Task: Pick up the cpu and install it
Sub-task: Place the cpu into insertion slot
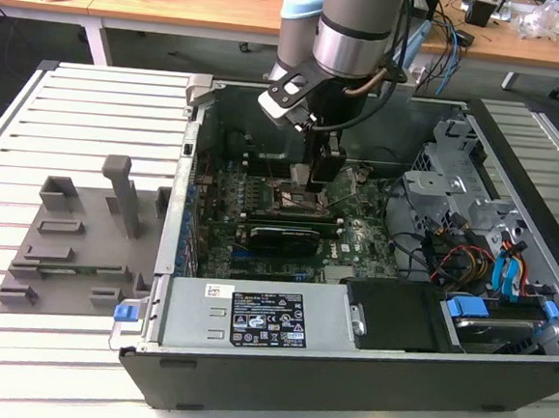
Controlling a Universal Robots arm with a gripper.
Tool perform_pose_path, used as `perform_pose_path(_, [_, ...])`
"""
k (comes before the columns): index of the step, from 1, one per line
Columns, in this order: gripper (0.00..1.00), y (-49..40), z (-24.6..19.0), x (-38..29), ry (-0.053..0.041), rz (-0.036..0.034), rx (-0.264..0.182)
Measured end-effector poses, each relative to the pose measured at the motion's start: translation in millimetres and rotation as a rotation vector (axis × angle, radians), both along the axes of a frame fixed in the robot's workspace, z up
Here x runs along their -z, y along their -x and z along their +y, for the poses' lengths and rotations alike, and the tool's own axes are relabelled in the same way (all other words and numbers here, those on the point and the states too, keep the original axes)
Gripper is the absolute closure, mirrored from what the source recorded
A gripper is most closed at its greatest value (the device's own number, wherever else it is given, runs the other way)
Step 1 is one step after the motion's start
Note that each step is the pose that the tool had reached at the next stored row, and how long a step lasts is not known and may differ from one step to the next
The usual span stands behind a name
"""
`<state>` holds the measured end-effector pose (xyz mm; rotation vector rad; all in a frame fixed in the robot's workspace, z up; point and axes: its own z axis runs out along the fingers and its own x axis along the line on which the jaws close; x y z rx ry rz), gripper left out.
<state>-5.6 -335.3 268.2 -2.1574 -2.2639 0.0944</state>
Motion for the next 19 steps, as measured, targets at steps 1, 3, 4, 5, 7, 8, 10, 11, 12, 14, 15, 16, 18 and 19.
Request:
perform_pose_path(1, [0.45,0.0,0.0,0.0,-0.0003,0.0,0.0])
perform_pose_path(3, [0.45,0.0,0.1,0.1,-0.0007,-0.0001,0.0])
perform_pose_path(4, [0.45,0.0,0.1,0.1,-0.0008,-0.0001,0.0])
perform_pose_path(5, [0.45,0.0,0.0,0.1,-0.0009,-0.0001,0.0])
perform_pose_path(7, [0.45,0.0,0.1,1.4,-0.001,-0.0001,0.0])
perform_pose_path(8, [0.45,0.0,0.0,2.0,-0.0008,-0.0001,0.0])
perform_pose_path(10, [0.45,0.0,0.0,3.3,-0.0009,-0.0001,0.0])
perform_pose_path(11, [0.45,0.0,0.0,4.2,-0.0008,-0.0001,0.0])
perform_pose_path(12, [0.45,0.0,0.0,4.8,-0.0008,0.0,0.0])
perform_pose_path(14, [0.45,0.0,0.0,6.8,-0.0008,-0.0001,0.0])
perform_pose_path(15, [0.45,0.0,0.0,7.6,-0.0008,-0.0001,0.0])
perform_pose_path(16, [0.45,0.0,0.0,8.4,-0.0008,0.0,0.0])
perform_pose_path(18, [0.45,0.0,0.0,9.6,-0.0008,0.0,0.0])
perform_pose_path(19, [0.45,0.0,0.0,10.6,-0.0008,-0.0001,0.0])
